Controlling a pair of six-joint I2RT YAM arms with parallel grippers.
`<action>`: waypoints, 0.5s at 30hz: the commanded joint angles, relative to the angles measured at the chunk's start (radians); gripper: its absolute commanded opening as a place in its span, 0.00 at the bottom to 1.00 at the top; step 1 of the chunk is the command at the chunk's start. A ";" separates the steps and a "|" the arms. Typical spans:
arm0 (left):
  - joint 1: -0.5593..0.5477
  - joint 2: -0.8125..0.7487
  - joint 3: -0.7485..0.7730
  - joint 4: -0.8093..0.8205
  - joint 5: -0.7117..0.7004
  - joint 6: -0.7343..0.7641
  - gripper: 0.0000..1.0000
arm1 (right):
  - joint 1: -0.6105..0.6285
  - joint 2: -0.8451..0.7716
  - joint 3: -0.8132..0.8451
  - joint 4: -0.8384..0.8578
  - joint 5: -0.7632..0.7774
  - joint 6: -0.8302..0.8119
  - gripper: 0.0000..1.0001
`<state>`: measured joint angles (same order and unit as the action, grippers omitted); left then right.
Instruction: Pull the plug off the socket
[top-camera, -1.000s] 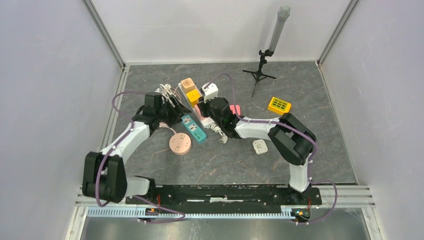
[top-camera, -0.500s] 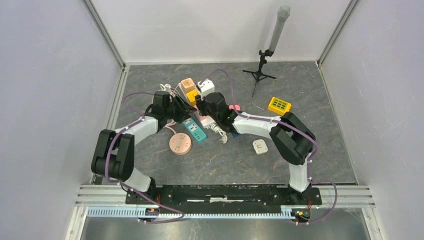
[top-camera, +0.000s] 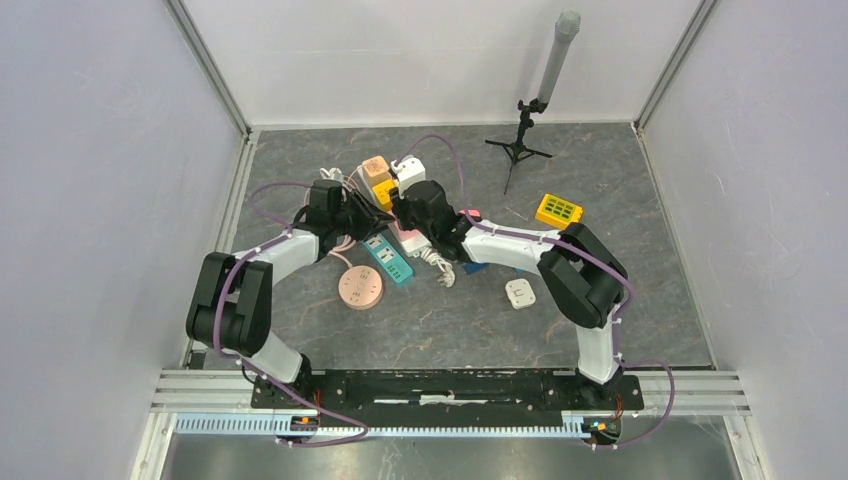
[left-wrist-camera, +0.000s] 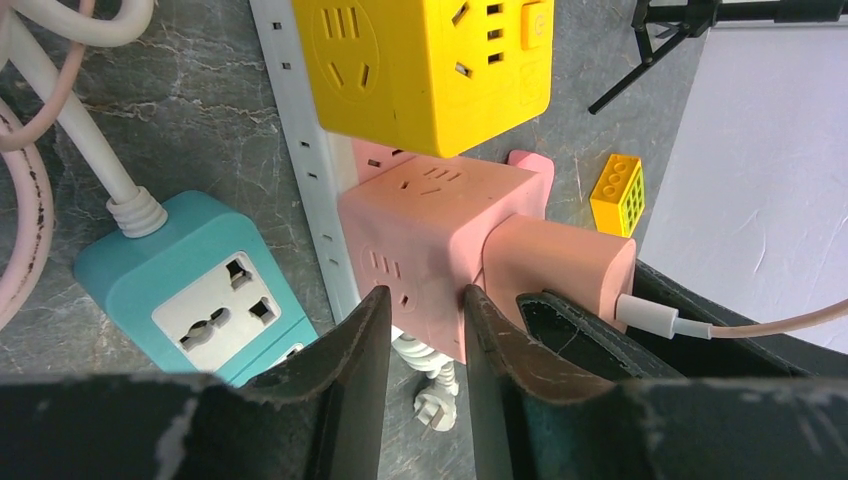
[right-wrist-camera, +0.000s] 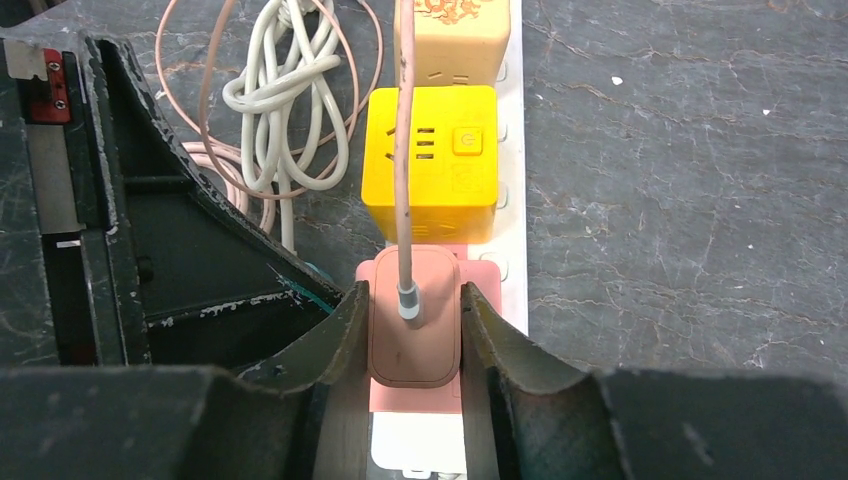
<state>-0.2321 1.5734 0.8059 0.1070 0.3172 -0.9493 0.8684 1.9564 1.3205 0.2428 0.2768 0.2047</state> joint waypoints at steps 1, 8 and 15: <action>-0.009 0.053 -0.014 -0.126 -0.100 0.022 0.38 | 0.008 -0.050 -0.010 0.072 -0.051 0.022 0.00; -0.011 0.081 -0.017 -0.205 -0.171 0.037 0.38 | 0.007 -0.095 -0.010 0.169 -0.055 0.005 0.00; -0.012 0.103 -0.014 -0.234 -0.193 0.051 0.37 | 0.007 -0.133 -0.067 0.286 -0.025 -0.039 0.00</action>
<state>-0.2428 1.5955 0.8322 0.0921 0.2810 -0.9493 0.8680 1.9339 1.2617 0.3244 0.2623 0.1860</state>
